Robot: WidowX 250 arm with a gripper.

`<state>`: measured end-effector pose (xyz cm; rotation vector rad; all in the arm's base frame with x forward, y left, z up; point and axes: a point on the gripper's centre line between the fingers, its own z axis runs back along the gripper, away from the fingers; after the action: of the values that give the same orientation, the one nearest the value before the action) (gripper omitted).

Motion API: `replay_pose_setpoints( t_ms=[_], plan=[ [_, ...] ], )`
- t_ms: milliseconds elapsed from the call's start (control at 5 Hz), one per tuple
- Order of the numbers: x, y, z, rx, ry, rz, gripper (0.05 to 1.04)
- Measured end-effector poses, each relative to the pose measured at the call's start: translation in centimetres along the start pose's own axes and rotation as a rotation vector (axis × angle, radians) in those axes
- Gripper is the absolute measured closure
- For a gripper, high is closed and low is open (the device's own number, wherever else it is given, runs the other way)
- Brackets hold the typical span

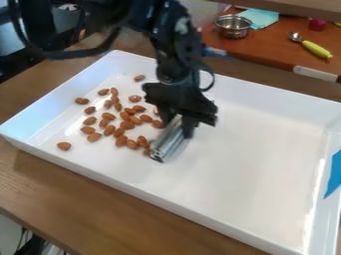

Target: Sweep into pile

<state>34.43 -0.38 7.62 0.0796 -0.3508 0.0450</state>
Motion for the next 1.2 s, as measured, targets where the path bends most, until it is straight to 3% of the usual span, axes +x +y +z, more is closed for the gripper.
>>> replay_pose_setpoints(
  t_ms=[400, 800, 1000, 1200],
  plan=[
    [-1.2, 5.1, 0.0, 0.060, 0.067, -0.049, 0.704],
    [-1.8, 8.6, 0.2, 0.230, 0.070, -0.091, 0.704],
    [-2.6, 8.6, 0.8, 0.208, 0.071, -0.056, 0.704],
    [-2.6, 7.3, 2.7, 0.085, 0.048, 0.015, 0.704]
  ],
)
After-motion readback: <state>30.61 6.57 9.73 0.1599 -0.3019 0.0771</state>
